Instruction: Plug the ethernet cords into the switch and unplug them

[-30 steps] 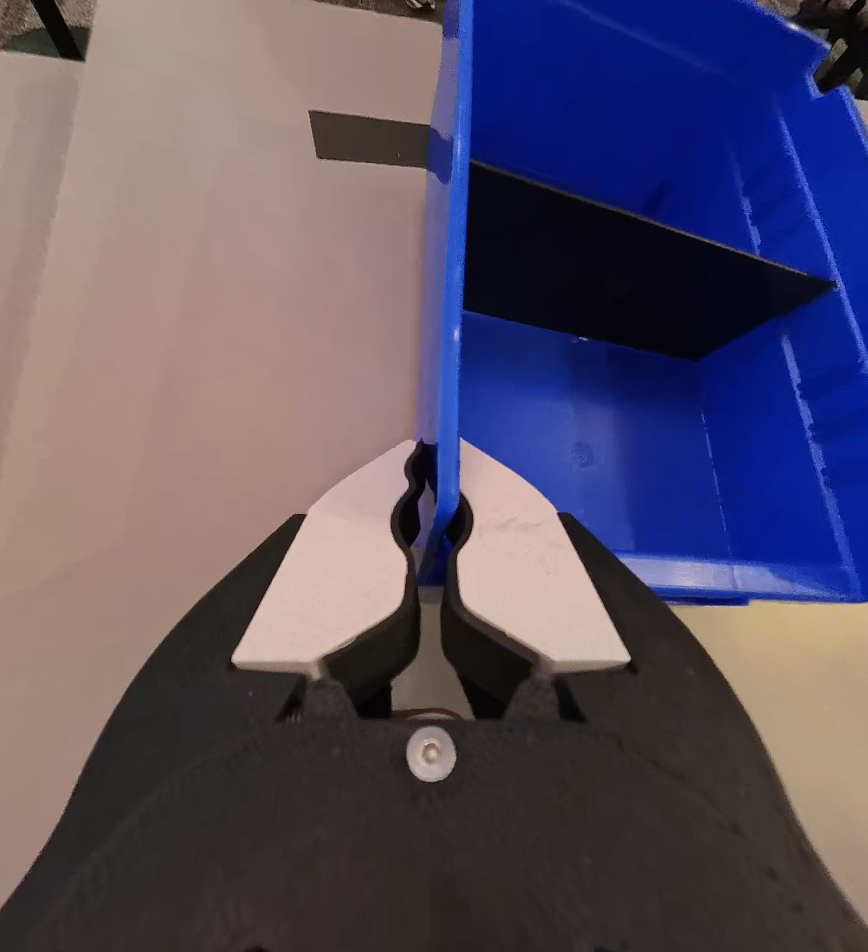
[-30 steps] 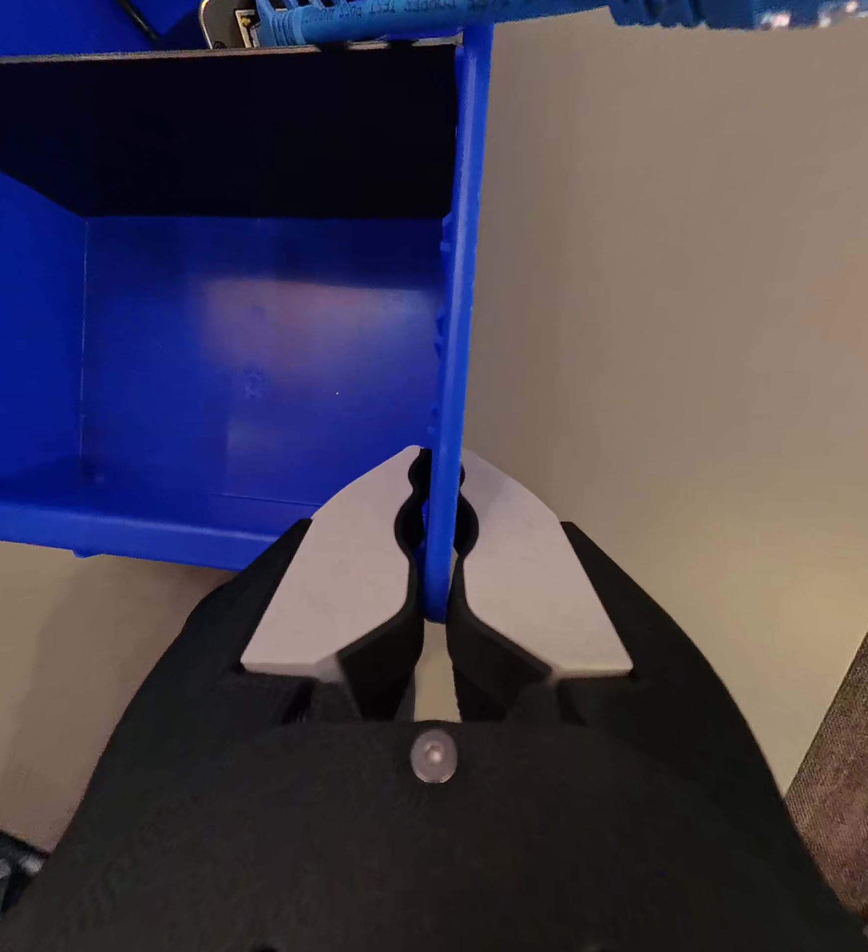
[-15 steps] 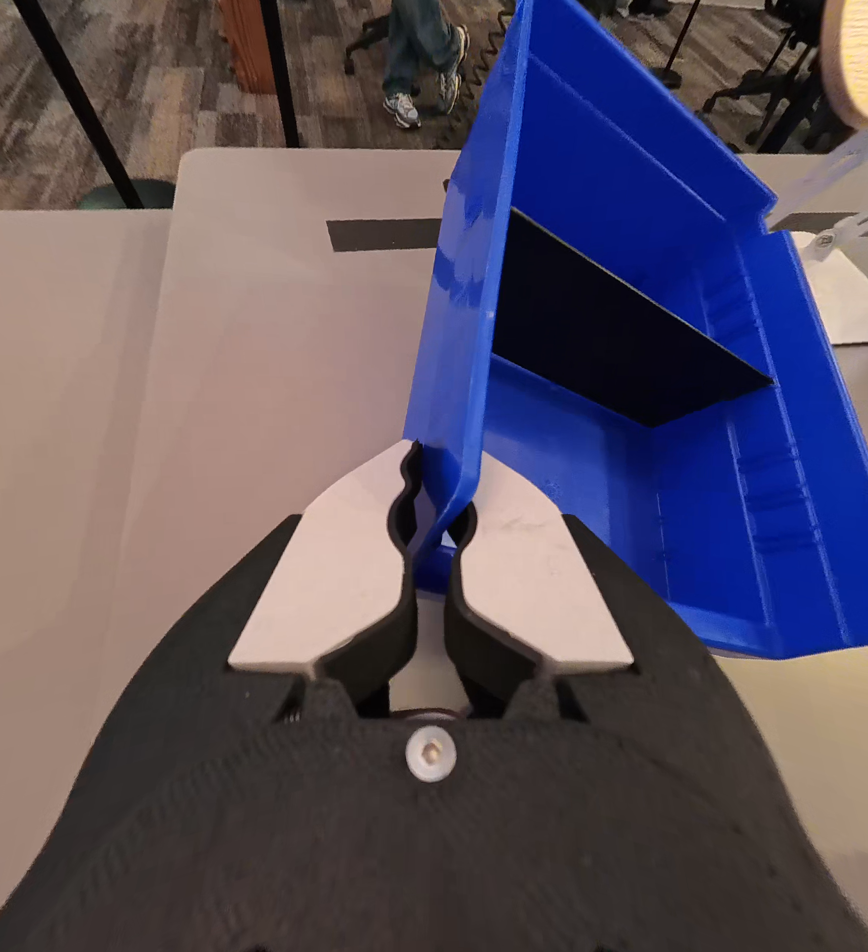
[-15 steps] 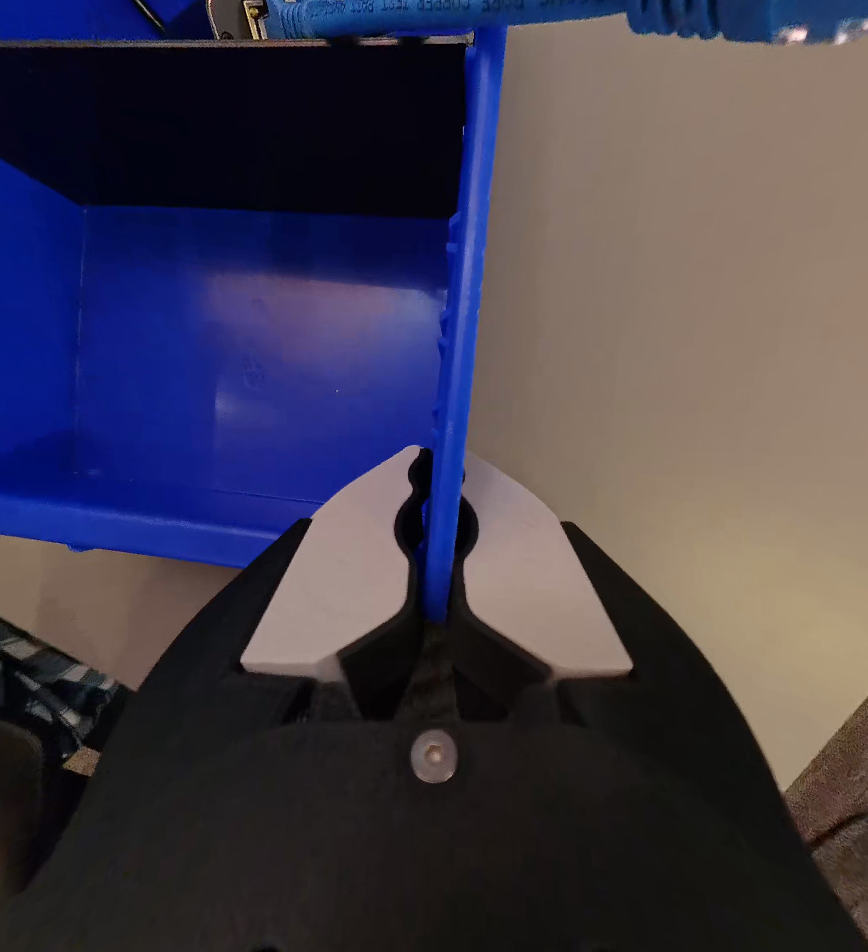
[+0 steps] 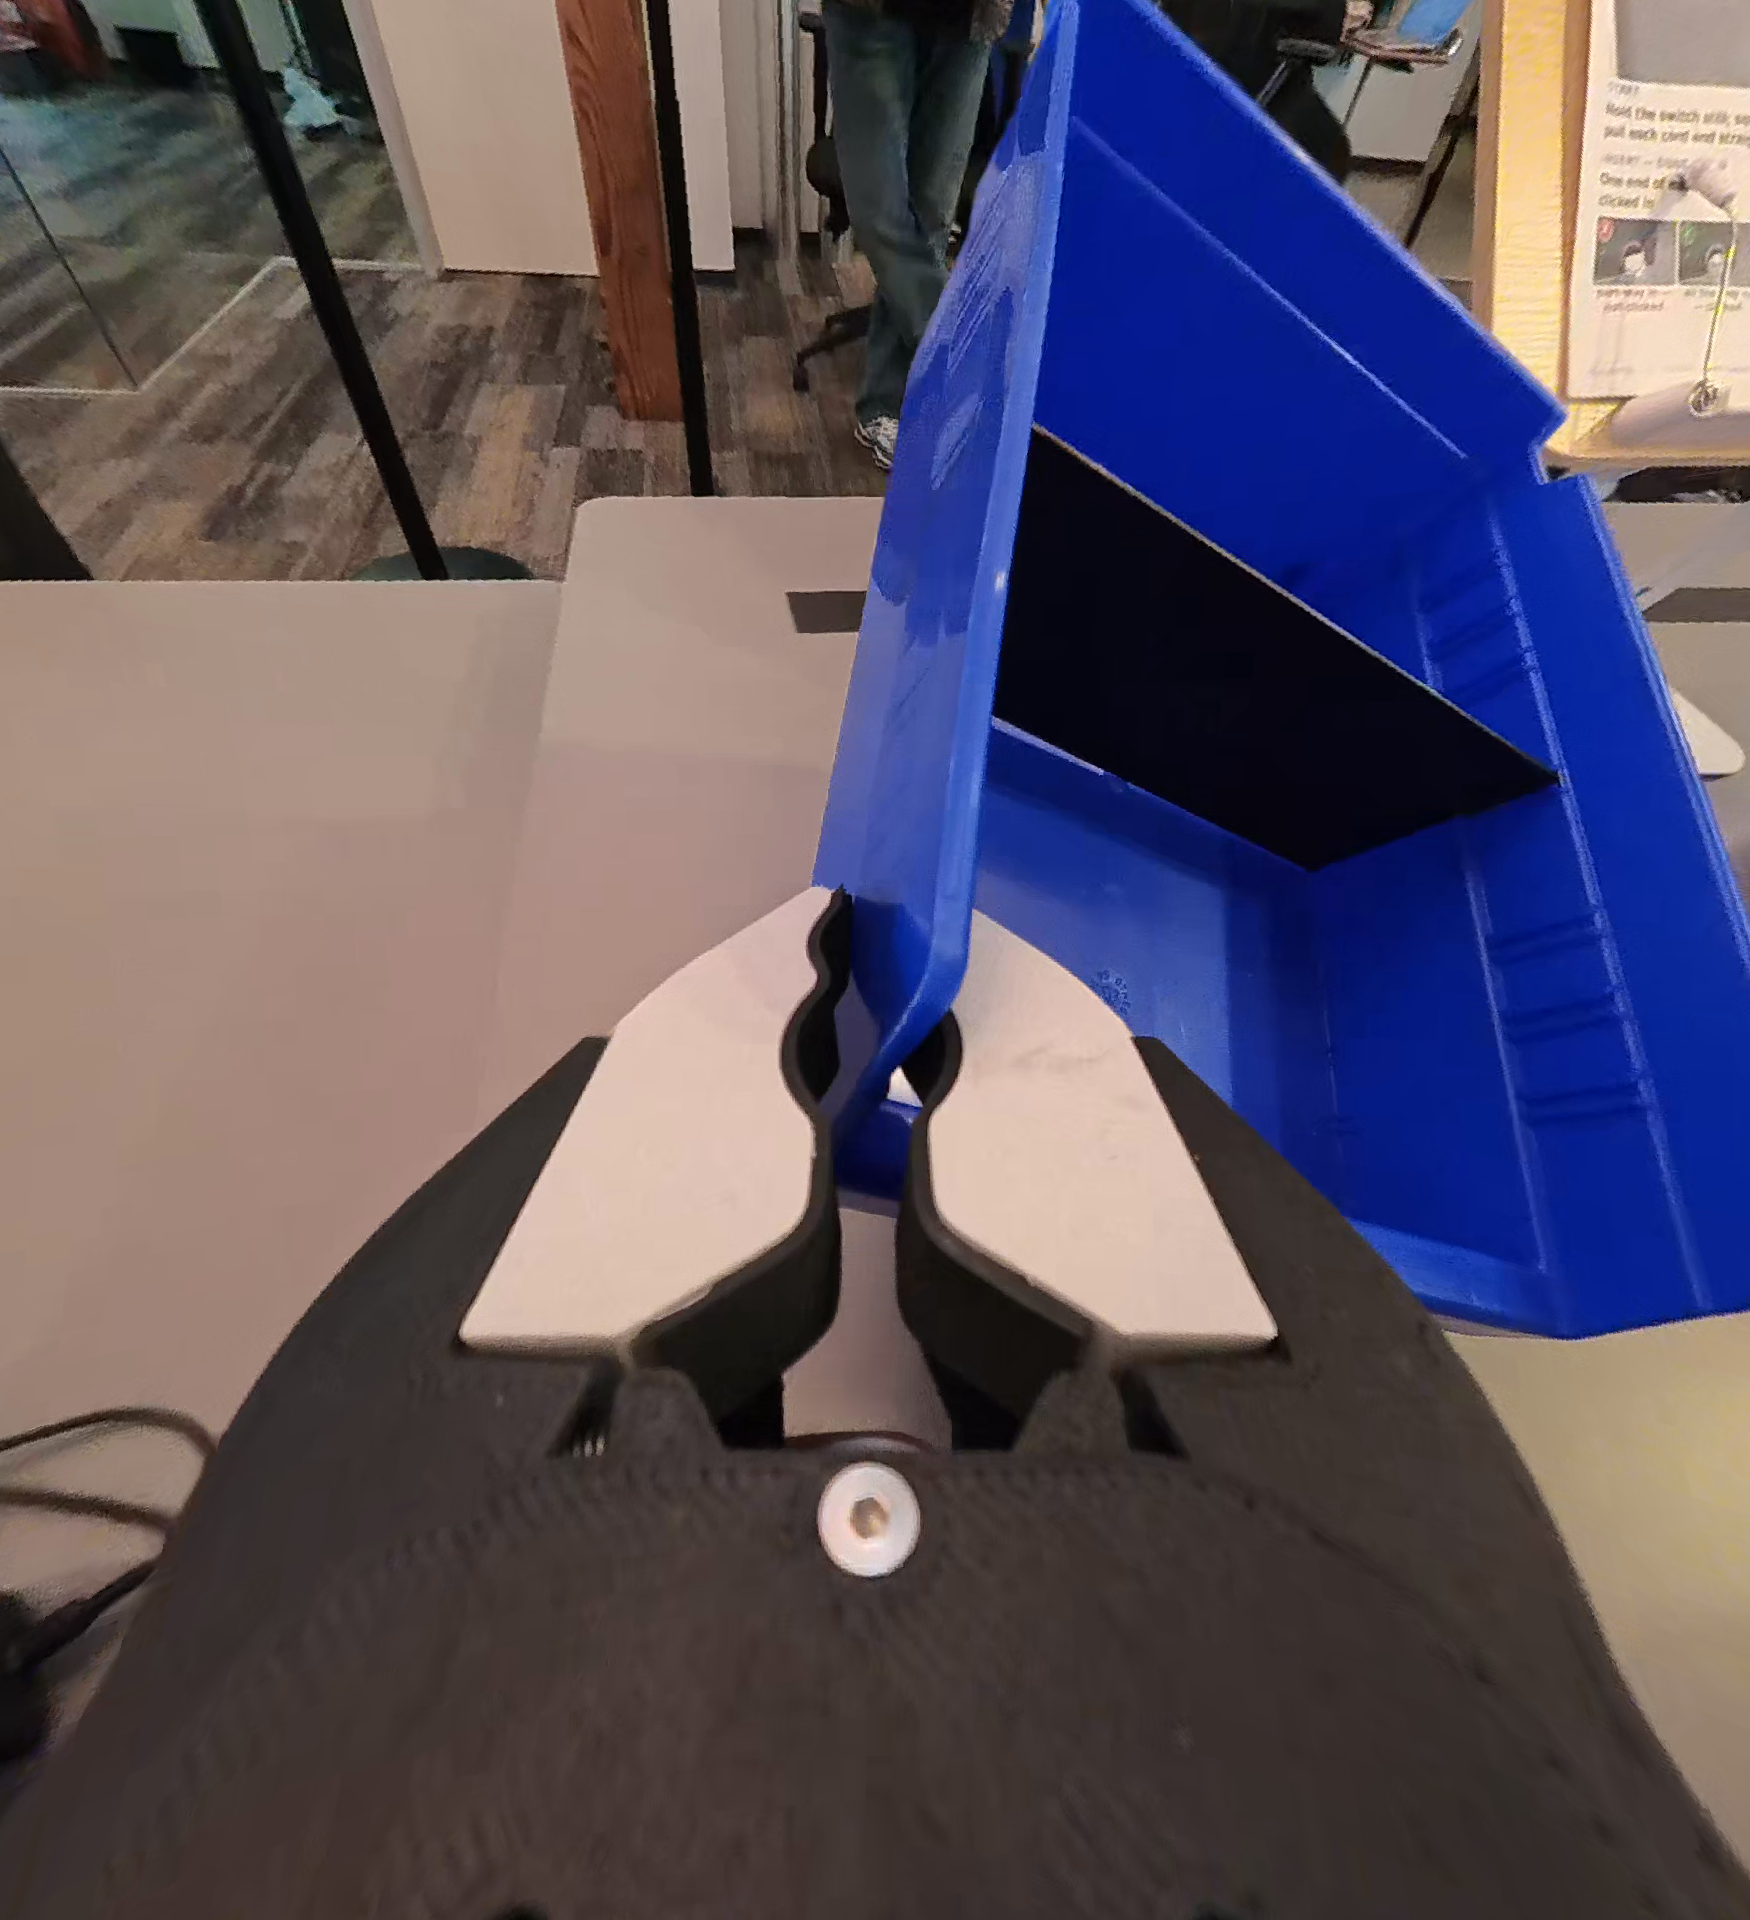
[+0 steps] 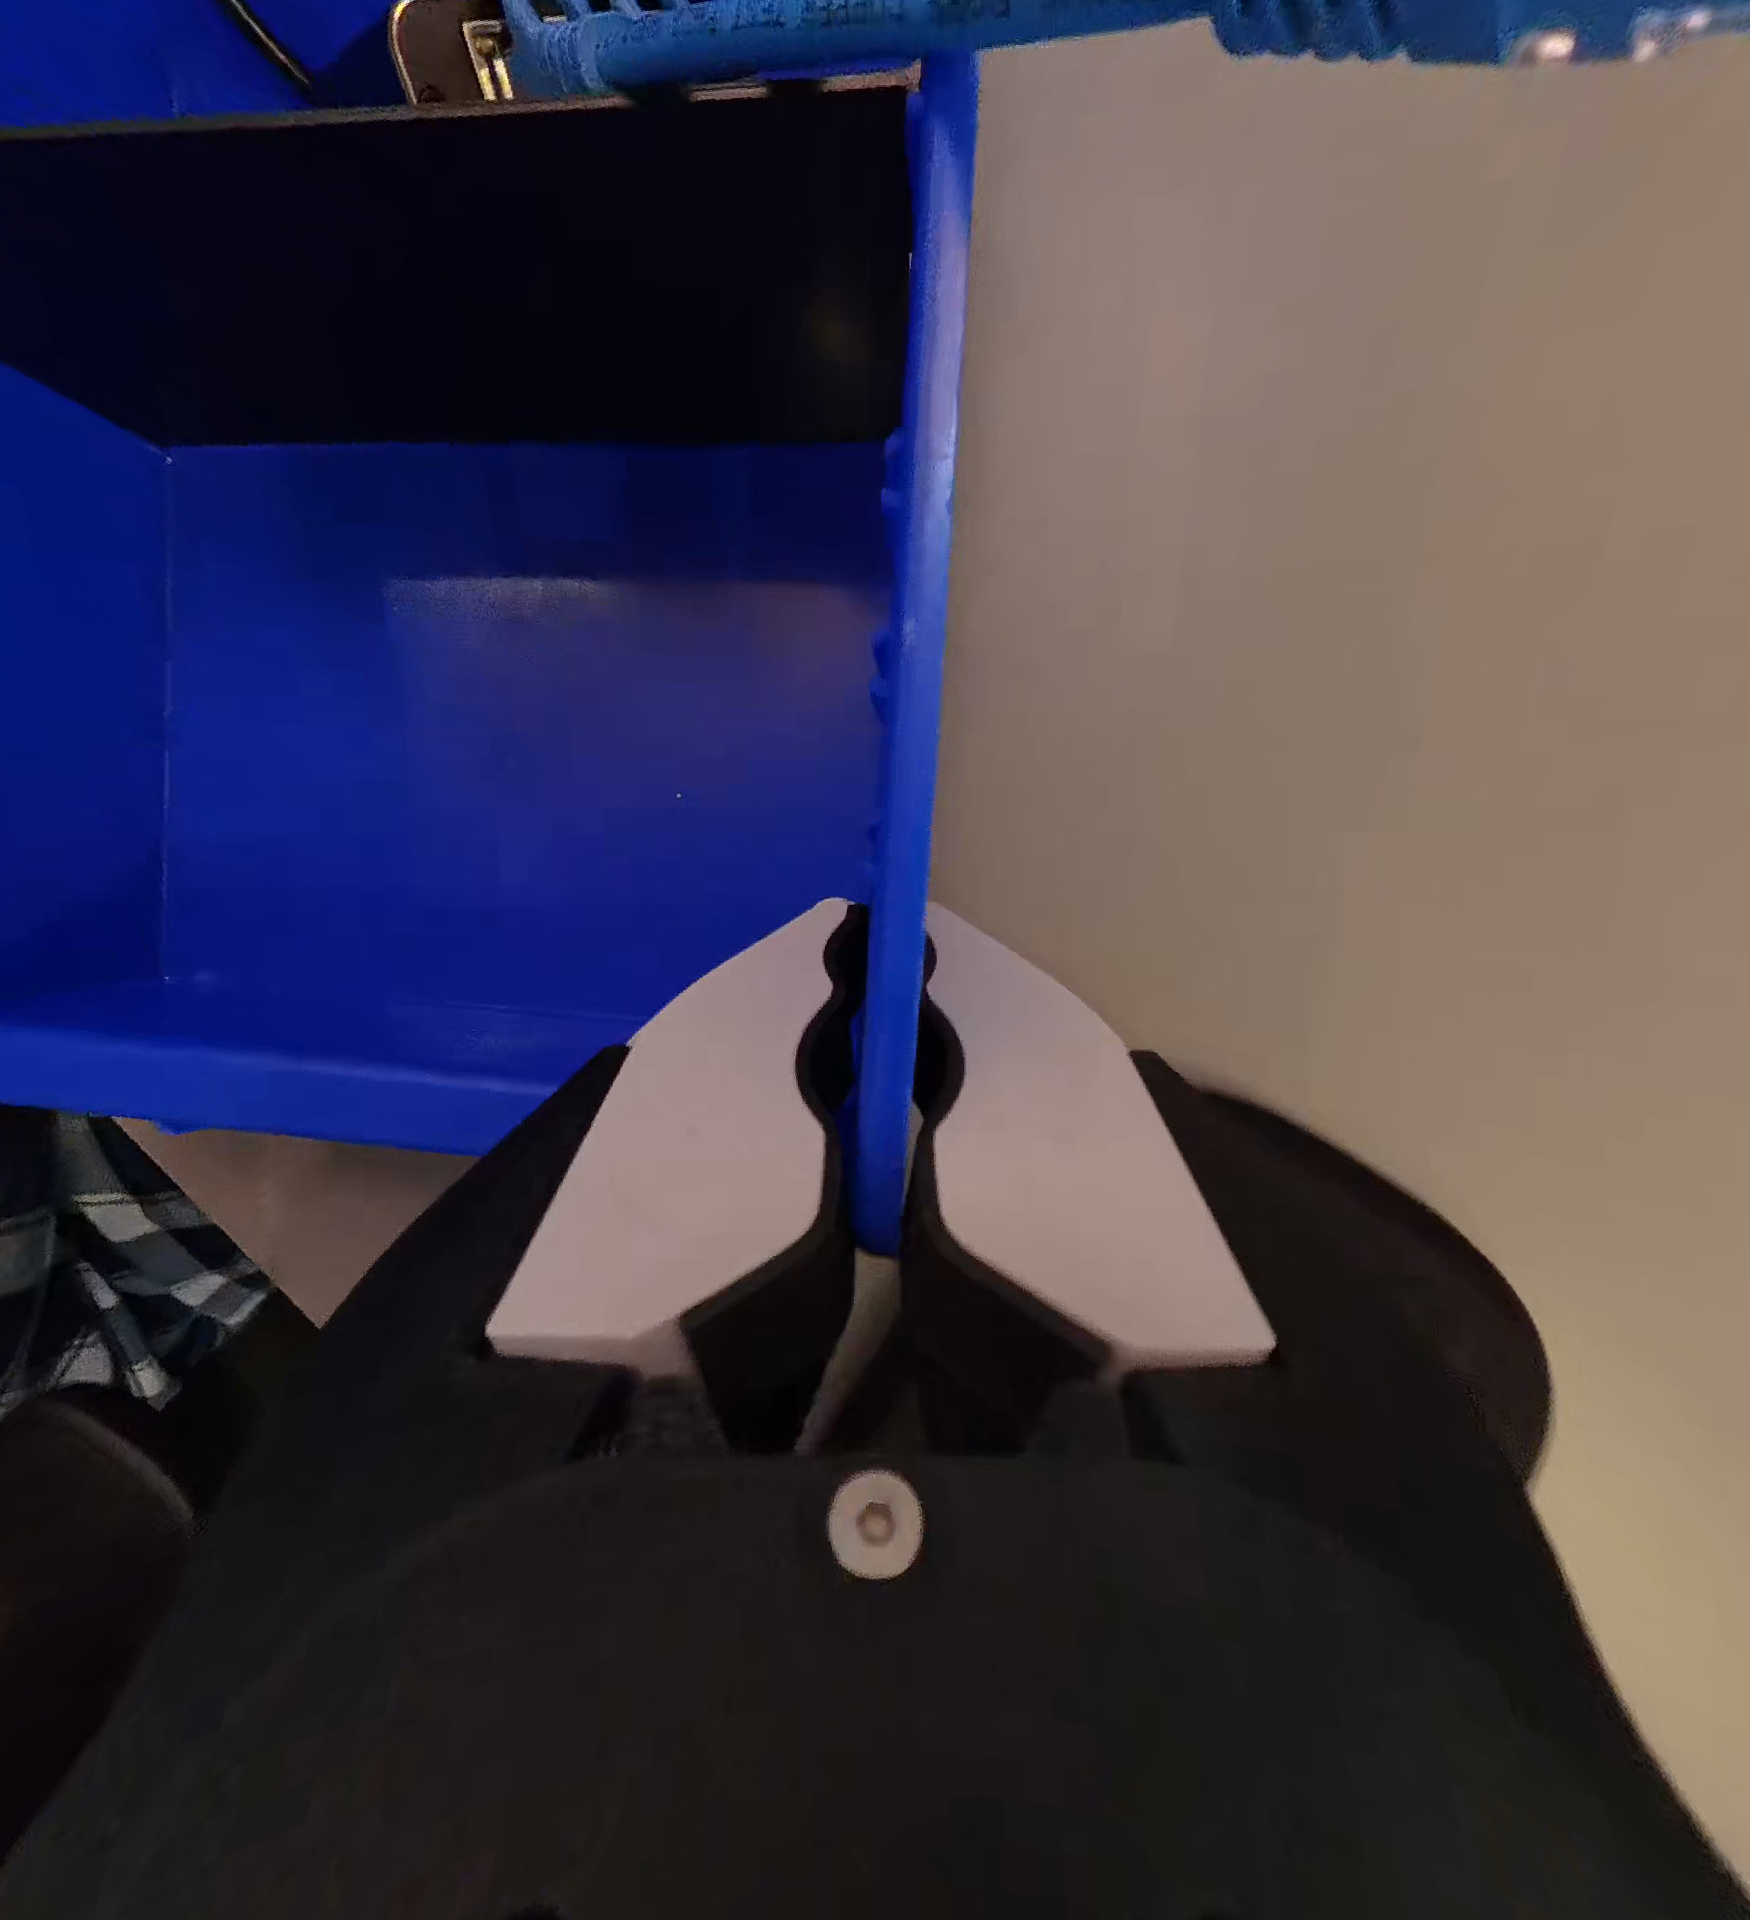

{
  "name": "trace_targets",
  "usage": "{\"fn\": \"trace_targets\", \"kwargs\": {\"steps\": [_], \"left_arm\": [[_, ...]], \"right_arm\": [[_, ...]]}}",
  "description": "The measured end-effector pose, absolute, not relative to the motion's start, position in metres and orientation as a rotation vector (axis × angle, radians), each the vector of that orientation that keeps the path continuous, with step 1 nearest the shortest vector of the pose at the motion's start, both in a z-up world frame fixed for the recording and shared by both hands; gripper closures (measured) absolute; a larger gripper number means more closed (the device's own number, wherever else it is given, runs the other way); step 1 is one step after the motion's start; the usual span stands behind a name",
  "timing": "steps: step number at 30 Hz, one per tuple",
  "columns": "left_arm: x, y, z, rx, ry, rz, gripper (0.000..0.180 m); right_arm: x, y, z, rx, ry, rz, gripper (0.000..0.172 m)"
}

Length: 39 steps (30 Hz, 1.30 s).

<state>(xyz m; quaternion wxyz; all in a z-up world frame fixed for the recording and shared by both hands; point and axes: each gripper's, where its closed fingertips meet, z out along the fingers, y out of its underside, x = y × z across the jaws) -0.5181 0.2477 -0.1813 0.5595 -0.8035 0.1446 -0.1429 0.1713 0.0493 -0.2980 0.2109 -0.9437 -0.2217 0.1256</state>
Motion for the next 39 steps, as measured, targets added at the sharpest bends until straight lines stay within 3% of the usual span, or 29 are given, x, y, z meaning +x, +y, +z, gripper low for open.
{"fn": "trace_targets", "kwargs": {"steps": [14,17,21,25,29,34,39], "left_arm": [[-0.594,0.202,-0.184,-1.888,0.190,-0.276,0.173],[-0.603,0.199,-0.182,-1.880,0.165,-0.284,0.173],[-0.607,0.197,-0.182,-1.871,0.142,-0.303,0.173],[-0.604,0.200,-0.183,-1.870,0.131,-0.308,0.173],[-0.595,0.203,-0.184,-1.872,0.133,-0.308,0.172],[-0.582,0.202,-0.185,-1.869,0.135,-0.332,0.173],[-0.581,0.198,-0.187,-1.868,0.125,-0.342,0.173]], "right_arm": [[-0.003,0.135,-0.310,-2.501,-0.902,0.474,0.166],[-0.005,0.141,-0.294,-2.409,-0.954,0.443,0.130],[0.011,0.126,-0.262,-2.131,-1.166,0.284,0.122],[-0.005,0.074,-0.252,-1.830,-1.498,0.277,0.130],[-0.036,0.049,-0.278,-1.700,-1.715,0.284,0.132],[-0.059,0.051,-0.311,-1.639,-1.868,0.301,0.133],[-0.086,0.057,-0.309,-1.560,-1.923,0.353,0.141]]}}
